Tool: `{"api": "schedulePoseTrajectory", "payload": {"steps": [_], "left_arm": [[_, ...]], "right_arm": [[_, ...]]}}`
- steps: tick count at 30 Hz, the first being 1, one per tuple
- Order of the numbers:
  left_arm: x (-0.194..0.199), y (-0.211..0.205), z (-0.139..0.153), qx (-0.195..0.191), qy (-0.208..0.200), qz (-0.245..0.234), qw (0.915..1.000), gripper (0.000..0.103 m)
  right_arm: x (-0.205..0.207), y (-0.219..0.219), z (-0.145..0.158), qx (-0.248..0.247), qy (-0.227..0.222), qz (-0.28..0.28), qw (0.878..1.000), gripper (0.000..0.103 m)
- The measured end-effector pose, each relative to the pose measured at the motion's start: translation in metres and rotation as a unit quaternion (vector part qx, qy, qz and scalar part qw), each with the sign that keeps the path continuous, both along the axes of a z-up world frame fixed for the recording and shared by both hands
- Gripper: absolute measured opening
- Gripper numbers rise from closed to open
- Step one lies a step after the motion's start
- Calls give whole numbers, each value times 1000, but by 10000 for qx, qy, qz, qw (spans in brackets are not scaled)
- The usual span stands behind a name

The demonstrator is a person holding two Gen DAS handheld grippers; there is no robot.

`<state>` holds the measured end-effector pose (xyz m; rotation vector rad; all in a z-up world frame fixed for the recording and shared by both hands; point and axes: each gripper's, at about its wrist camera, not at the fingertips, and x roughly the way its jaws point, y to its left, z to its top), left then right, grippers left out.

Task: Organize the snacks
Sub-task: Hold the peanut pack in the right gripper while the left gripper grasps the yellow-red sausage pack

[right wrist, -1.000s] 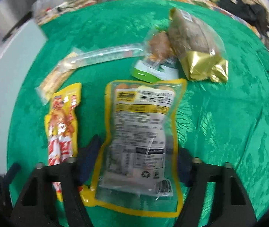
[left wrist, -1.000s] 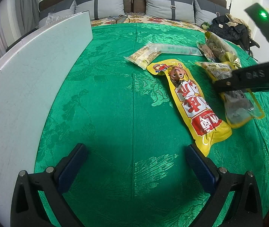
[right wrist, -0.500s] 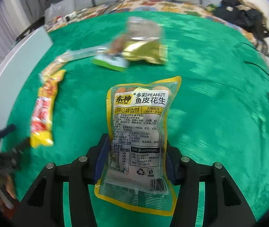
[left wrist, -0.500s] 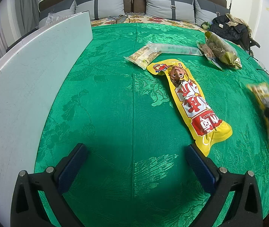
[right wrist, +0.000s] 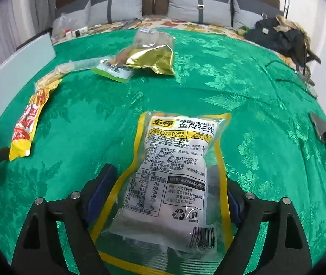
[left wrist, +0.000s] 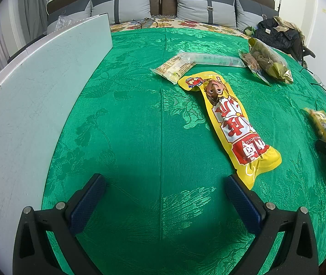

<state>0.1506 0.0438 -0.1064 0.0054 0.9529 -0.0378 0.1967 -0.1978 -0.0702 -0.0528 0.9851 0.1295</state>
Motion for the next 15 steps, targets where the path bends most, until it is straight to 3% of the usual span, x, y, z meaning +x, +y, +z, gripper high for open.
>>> {"api": "schedulePoseTrajectory", "payload": {"steps": [15], "left_arm": [[0, 0, 0, 0, -2, -1, 10000, 103]], "right_arm": [[0, 0, 0, -39, 4, -1, 10000, 89]]}}
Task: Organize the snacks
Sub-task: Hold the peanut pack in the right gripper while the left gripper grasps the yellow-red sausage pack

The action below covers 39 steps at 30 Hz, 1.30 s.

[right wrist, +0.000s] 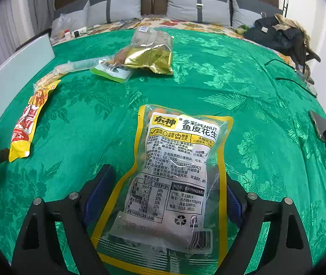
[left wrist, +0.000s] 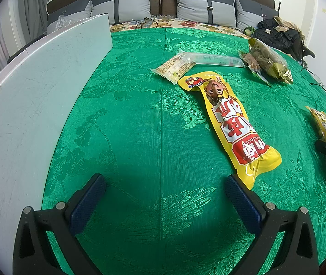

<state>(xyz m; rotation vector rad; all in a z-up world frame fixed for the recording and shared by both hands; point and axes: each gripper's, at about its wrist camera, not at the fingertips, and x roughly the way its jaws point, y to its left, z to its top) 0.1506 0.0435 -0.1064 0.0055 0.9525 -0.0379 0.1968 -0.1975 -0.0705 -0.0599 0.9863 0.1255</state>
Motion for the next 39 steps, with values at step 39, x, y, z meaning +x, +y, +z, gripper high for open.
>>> {"api": "schedulePoseTrajectory", "payload": {"steps": [39], "left_arm": [[-17, 10, 24, -1073, -349, 48, 9936, 103]], "right_arm": [[1, -1, 0, 9, 4, 8, 10000, 90]]}}
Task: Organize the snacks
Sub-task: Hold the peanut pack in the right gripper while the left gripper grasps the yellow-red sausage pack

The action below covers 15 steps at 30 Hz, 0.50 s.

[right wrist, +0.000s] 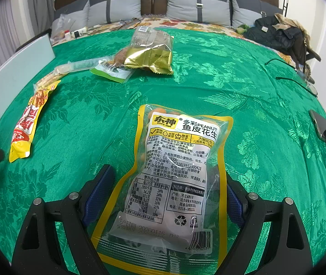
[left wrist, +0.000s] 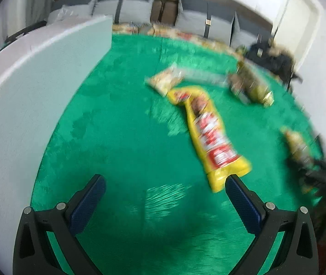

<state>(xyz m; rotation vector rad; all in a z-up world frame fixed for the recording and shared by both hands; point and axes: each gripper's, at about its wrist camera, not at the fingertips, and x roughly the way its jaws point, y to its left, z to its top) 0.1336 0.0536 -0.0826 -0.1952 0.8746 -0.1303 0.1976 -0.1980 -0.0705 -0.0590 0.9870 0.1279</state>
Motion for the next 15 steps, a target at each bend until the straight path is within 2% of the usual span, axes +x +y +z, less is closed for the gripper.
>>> {"api": "schedulePoseTrajectory", "payload": {"steps": [2, 5, 7, 11, 15], "left_arm": [[3, -12, 13, -29, -154, -132, 9998, 103], [21, -33, 28, 12, -194, -381, 9991, 103], [36, -41, 32, -31, -156, -385, 9991, 103], [80, -50, 15, -218, 486, -164, 9984, 103], [93, -54, -4, -94, 800, 55, 9967, 103]], "right_arm": [[0, 0, 0, 1, 1, 0, 10000, 90], [0, -1, 0, 0, 1, 0, 10000, 90], [0, 0, 0, 1, 1, 0, 10000, 90], [0, 0, 0, 1, 1, 1, 10000, 90], [0, -1, 0, 2, 2, 2, 10000, 90]]}}
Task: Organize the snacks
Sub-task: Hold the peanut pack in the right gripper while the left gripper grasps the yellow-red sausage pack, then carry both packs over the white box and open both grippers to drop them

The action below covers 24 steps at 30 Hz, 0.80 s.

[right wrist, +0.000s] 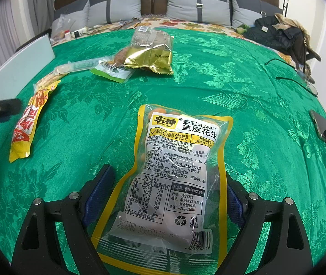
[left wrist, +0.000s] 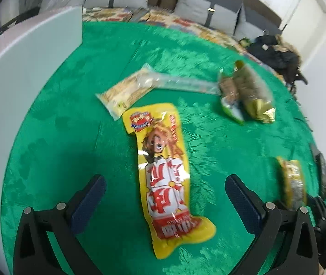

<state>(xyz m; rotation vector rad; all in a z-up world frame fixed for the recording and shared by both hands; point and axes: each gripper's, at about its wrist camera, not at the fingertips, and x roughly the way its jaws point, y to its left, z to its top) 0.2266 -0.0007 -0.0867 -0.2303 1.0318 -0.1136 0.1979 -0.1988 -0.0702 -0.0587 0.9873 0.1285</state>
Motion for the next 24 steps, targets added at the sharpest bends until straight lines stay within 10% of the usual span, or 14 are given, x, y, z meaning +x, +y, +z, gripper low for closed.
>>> {"api": "schedulePoseTrajectory", "payload": {"steps": [8, 14, 24], "left_arm": [[-1, -23, -18, 992, 53, -300, 9946, 102], [-24, -20, -11, 1189, -135, -652, 9907, 48], [-95, 3, -4, 800, -26, -1105, 9906, 55]], "right_arm": [[0, 1, 0, 1, 1, 0, 10000, 90], [0, 0, 0, 2, 1, 1, 10000, 90], [0, 0, 0, 3, 1, 2, 10000, 90]]}}
